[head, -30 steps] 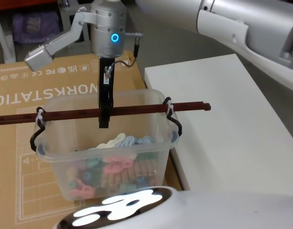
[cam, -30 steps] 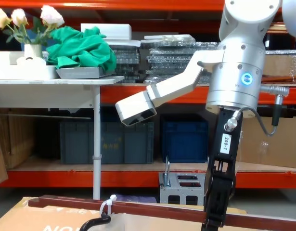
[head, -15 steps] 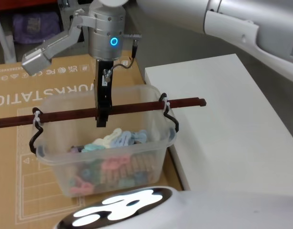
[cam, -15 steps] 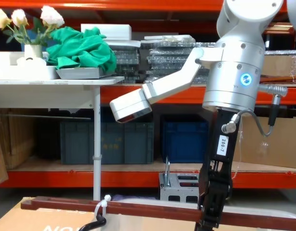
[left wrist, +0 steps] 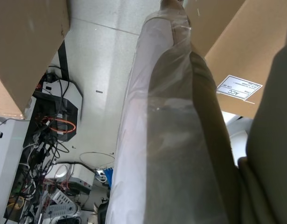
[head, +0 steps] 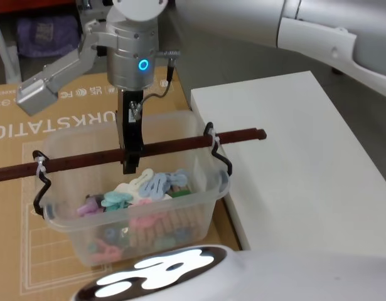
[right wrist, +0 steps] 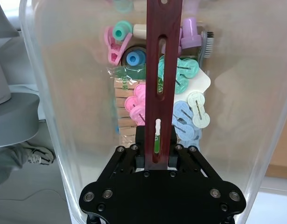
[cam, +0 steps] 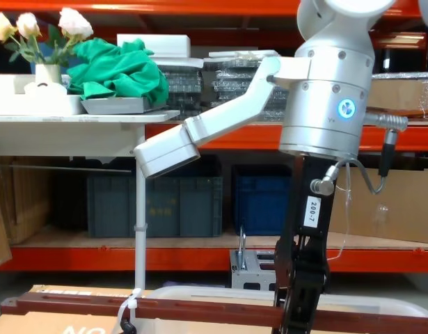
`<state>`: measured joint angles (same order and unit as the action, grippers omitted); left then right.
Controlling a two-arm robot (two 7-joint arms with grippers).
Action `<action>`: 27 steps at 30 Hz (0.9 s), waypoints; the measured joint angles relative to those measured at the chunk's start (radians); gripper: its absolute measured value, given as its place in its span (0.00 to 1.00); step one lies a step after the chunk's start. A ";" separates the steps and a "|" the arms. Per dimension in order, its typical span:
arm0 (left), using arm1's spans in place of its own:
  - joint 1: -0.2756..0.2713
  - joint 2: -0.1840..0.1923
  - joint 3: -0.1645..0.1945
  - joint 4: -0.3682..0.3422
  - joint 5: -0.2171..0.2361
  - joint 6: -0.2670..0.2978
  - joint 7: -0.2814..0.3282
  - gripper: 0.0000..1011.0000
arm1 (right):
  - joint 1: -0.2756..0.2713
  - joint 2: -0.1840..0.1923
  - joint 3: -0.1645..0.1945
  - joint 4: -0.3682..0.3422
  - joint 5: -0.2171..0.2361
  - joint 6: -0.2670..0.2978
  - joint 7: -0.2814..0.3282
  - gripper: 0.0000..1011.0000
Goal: Use one hand to grasp the basket and place it at the designated location.
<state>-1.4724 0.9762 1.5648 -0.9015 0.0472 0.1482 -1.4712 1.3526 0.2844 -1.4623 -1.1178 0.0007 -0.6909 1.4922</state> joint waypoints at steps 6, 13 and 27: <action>0.000 0.000 0.000 0.000 0.000 0.000 0.000 0.00 | 0.003 0.002 -0.012 -0.011 0.012 0.023 0.000 0.24; 0.000 0.000 0.000 0.000 0.000 0.000 0.000 0.00 | 0.006 0.006 -0.031 -0.020 0.025 0.046 0.002 0.24; 0.000 0.000 0.000 0.000 0.000 0.000 0.000 0.00 | 0.009 0.003 -0.040 -0.019 0.030 0.051 0.006 0.24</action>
<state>-1.4723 0.9762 1.5648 -0.9014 0.0472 0.1482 -1.4712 1.3621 0.2875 -1.5023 -1.1371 0.0304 -0.6396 1.4982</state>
